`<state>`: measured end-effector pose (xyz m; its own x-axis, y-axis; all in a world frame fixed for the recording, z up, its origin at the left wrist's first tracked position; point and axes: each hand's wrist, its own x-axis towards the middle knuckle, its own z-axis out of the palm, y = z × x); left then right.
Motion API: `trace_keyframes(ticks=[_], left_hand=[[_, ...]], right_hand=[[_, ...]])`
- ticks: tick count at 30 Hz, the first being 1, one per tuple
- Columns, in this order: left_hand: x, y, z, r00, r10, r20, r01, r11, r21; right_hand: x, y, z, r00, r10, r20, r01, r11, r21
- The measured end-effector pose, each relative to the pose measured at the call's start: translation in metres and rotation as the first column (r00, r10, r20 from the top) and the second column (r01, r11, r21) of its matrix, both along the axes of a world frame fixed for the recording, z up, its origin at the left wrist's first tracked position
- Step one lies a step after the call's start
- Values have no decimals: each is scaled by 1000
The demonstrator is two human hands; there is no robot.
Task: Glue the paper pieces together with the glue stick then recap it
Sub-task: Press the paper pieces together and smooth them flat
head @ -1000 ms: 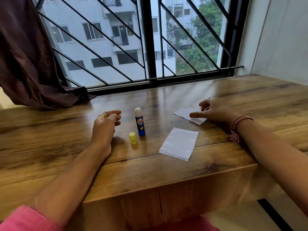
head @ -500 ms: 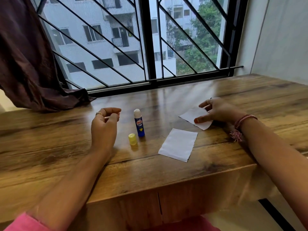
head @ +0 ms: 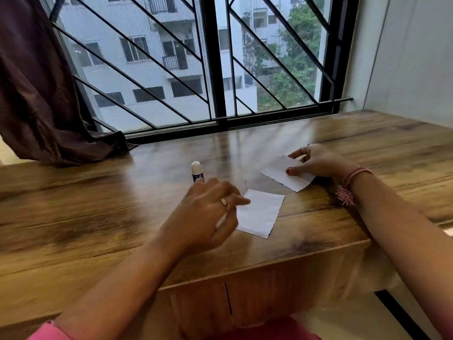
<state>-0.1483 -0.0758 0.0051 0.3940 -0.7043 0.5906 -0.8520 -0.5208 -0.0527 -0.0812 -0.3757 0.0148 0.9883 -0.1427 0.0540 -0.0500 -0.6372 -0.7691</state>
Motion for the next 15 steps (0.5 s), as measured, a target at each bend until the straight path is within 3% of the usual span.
trace_keyframes(ticks=[3,15], left_hand=[[-4,-6,4,1000,-6,0,6,989,150],[-11,-39,-2,967,248,-53,-209,899,385]], right_hand=[[0,1,0,1000,3,-6,-3,1000,19],[-3,-1,3,999,28,-33,-26,998,54]])
